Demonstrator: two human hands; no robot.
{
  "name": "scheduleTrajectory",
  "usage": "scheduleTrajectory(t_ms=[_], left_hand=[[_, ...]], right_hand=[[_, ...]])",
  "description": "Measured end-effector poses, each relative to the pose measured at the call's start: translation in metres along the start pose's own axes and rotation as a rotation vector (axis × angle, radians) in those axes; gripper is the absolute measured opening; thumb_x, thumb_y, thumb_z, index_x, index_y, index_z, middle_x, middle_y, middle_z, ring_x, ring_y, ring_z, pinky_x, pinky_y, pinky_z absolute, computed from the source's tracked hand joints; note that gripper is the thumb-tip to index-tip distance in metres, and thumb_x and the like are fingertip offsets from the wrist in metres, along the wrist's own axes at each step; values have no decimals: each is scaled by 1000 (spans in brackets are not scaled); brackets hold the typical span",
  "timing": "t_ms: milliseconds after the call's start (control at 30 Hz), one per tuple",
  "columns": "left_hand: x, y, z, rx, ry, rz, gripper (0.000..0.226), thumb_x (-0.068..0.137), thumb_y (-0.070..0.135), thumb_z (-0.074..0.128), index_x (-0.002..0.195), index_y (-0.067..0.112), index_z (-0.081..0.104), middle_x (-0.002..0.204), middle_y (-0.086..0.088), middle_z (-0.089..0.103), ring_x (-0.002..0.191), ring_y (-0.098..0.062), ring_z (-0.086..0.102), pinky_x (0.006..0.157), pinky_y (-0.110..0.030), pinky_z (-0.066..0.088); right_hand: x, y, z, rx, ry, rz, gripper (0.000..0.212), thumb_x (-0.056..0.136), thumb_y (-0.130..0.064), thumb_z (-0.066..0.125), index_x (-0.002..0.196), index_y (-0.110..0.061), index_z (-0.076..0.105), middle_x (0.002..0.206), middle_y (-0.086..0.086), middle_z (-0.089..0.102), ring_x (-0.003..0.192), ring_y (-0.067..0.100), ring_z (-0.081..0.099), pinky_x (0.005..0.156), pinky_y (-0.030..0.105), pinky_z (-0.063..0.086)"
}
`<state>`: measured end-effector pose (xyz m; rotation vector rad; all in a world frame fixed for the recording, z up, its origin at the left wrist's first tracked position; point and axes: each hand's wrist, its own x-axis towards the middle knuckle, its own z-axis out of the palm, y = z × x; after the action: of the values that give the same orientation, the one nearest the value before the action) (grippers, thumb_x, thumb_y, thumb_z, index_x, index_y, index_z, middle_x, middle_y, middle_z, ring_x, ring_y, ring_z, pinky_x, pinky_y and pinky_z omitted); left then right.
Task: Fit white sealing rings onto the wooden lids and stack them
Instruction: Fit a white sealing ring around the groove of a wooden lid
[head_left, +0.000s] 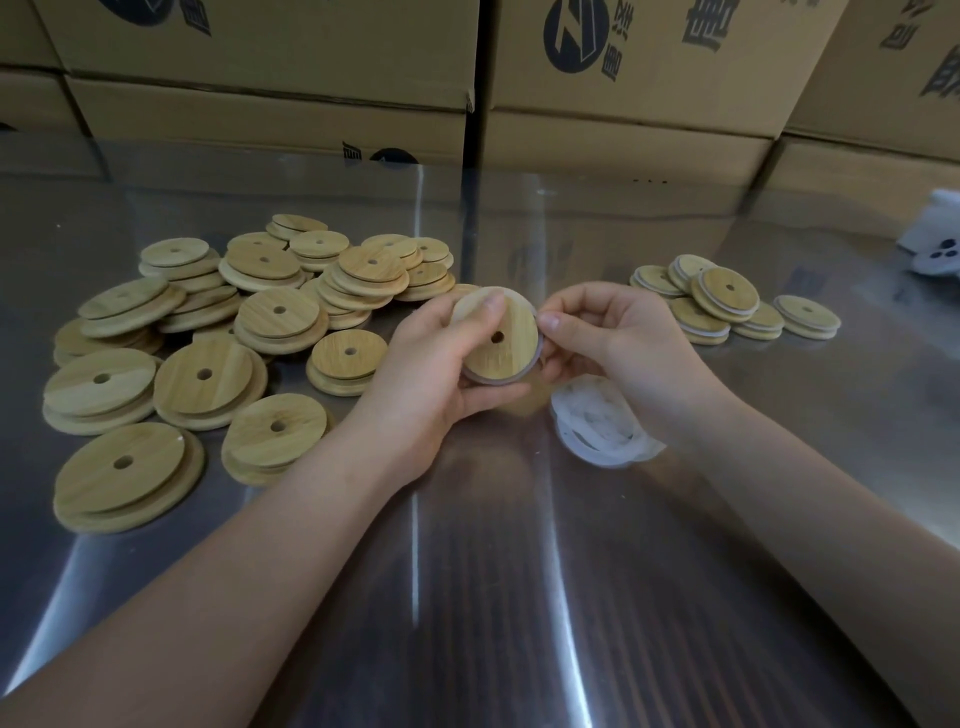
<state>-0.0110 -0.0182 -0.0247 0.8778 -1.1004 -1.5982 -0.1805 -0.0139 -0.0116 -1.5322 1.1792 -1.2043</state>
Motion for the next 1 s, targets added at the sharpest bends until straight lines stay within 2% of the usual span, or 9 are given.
scheduleTrajectory(t_ms=[100, 233, 400, 500, 667, 733, 800, 900, 1000], left_hand=[[-1, 0, -2, 103, 13, 52, 18, 94, 12, 61, 112, 13, 64, 108, -12, 70, 94, -21, 73, 69, -35, 61], [-1, 4, -3, 230, 25, 117, 20, 91, 9, 66, 110, 11, 66, 108, -15, 70, 93, -23, 73, 67, -36, 62], [0, 10, -7, 293, -16, 70, 15, 88, 7, 70, 98, 18, 69, 105, -14, 71, 92, -24, 73, 64, -37, 62], [0, 9, -9, 326, -22, 54, 15, 87, 6, 70, 98, 17, 69, 106, -14, 70, 93, -24, 72, 64, -37, 62], [-1, 6, -8, 287, -11, 47, 14, 89, 10, 69, 102, 15, 69, 108, -14, 70, 96, -26, 71, 66, -37, 62], [-2, 7, -8, 238, 1, 59, 12, 91, 11, 66, 101, 17, 70, 108, -14, 70, 95, -25, 72, 65, -38, 62], [-2, 8, -7, 197, 8, 51, 11, 95, 16, 62, 100, 18, 71, 109, -14, 70, 94, -25, 73, 66, -39, 62], [-3, 7, -6, 136, 13, 7, 16, 99, 22, 55, 102, 17, 69, 106, -14, 71, 93, -26, 73, 66, -40, 62], [-3, 5, -5, 78, 18, -30, 18, 100, 24, 51, 104, 17, 67, 105, -13, 72, 93, -28, 73, 70, -44, 62]], right_hand=[[0, 0, 0, -34, 2, -2, 16, 92, -6, 63, 77, -12, 67, 65, 6, 67, 57, 15, 61, 57, 22, 50], [0, 1, 1, -58, 21, -21, 17, 92, -5, 61, 77, -11, 65, 64, 3, 66, 57, 14, 60, 57, 20, 49], [-1, 3, 5, -113, 34, -72, 20, 92, -2, 60, 76, -12, 63, 61, -2, 63, 58, 14, 57, 59, 21, 49], [-1, 3, 6, -159, 28, -75, 19, 92, -2, 60, 76, -12, 63, 61, -3, 62, 58, 12, 57, 60, 22, 49], [-3, -1, 3, -164, -14, -68, 12, 93, -6, 62, 83, -13, 63, 69, 0, 62, 62, 12, 59, 60, 24, 50], [-3, -1, 3, -118, -33, -71, 9, 93, -7, 62, 93, -17, 62, 78, 1, 64, 65, 13, 61, 62, 25, 51], [-4, 0, 7, -76, -49, -60, 17, 92, -9, 63, 103, -20, 60, 83, 2, 65, 67, 14, 62, 61, 26, 52], [-6, 4, 16, -57, -30, -73, 26, 90, -8, 65, 108, -25, 57, 80, -1, 66, 70, 17, 62, 60, 29, 52], [-6, 6, 20, -54, 16, -77, 28, 89, -6, 67, 111, -22, 57, 71, -5, 66, 64, 17, 61, 57, 29, 52]])
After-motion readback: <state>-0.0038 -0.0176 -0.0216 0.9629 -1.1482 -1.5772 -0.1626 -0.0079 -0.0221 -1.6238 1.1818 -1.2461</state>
